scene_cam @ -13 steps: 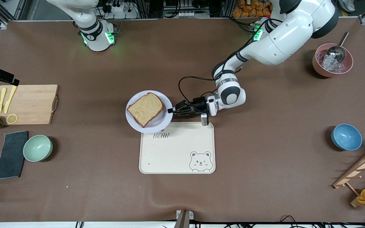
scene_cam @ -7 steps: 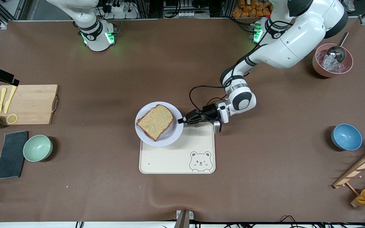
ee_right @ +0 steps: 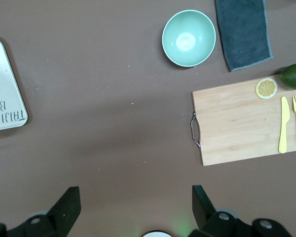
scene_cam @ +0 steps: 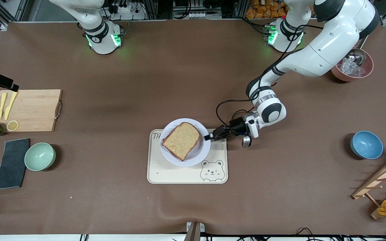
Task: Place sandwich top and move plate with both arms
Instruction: 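Slide the plate onto the white bear tray with the left gripper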
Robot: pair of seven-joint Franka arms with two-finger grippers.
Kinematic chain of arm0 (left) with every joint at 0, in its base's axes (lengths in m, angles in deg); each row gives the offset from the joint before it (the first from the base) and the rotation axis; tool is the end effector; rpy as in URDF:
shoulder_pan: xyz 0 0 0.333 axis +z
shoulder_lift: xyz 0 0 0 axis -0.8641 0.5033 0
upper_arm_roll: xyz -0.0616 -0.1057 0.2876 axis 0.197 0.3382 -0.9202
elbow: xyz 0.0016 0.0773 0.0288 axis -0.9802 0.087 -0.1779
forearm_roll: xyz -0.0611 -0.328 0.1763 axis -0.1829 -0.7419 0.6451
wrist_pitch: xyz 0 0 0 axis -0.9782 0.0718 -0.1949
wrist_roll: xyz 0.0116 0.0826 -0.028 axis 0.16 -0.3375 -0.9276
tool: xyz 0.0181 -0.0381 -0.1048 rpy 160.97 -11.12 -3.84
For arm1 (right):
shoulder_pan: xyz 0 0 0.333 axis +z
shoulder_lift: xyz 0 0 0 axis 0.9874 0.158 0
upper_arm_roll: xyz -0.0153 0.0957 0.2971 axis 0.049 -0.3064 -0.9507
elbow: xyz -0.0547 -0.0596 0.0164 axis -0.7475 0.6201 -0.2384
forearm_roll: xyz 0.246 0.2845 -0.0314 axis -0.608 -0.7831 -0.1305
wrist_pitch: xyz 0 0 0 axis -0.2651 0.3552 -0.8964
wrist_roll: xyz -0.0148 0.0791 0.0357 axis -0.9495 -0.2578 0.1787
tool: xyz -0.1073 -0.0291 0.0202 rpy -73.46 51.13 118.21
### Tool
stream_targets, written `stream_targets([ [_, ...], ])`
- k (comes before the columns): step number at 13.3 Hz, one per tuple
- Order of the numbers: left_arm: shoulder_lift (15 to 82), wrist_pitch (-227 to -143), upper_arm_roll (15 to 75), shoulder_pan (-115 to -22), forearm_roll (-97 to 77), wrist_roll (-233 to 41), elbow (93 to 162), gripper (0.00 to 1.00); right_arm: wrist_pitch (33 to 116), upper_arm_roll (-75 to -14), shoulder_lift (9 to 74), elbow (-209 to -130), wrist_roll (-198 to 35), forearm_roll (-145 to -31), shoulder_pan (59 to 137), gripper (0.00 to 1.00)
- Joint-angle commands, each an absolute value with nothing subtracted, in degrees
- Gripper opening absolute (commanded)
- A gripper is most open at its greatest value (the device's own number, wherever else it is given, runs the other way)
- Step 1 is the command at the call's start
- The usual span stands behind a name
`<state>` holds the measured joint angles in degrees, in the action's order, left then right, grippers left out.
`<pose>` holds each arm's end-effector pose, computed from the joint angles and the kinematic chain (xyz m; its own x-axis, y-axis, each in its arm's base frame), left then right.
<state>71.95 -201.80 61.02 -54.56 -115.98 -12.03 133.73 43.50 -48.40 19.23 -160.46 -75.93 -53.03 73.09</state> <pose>0.5482 -0.3010 0.1406 0.9428 0.3313 0.0365 0.0069 -0.1287 0.9917 0.5262 -0.0842 0.5965 0.9775 -0.1747 -0.1178 -0.1801 -0.9830 -0.0369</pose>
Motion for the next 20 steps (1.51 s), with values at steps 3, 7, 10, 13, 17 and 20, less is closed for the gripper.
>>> stream_targets([
  [3, 71.3, -201.4, 58.9, -54.1, -114.9, -14.7, 134.0, 0.0, 43.1, -48.8, 19.3, -158.3, -75.3, -52.1, 73.3, 1.0],
  [7, 73.5, -201.3, 56.1, -55.4, -113.5, -15.1, 133.3, 0.0, 43.2, -48.8, 20.2, -157.3, -75.8, -52.7, 72.6, 1.0],
  [10, 74.0, -201.4, 54.4, -56.3, -112.7, -15.2, 133.5, 0.0, 43.0, -48.8, 20.3, -156.0, -75.7, -52.4, 72.6, 1.0],
  [13, 74.6, -201.4, 54.3, -56.6, -112.3, -15.2, 133.8, 0.0, 42.9, -48.8, 20.6, -156.2, -75.6, -52.5, 73.0, 1.0],
  [17, 74.8, -201.4, 53.7, -56.9, -111.6, -15.3, 133.5, 0.13, 42.9, -48.8, 20.7, -156.1, -75.8, -52.6, 73.1, 1.0],
  [20, 74.6, -201.4, 53.5, -57.1, -110.2, -17.3, 133.4, 0.33, 42.8, -48.8, 21.5, -156.1, -75.8, -52.8, 73.0, 1.0],
])
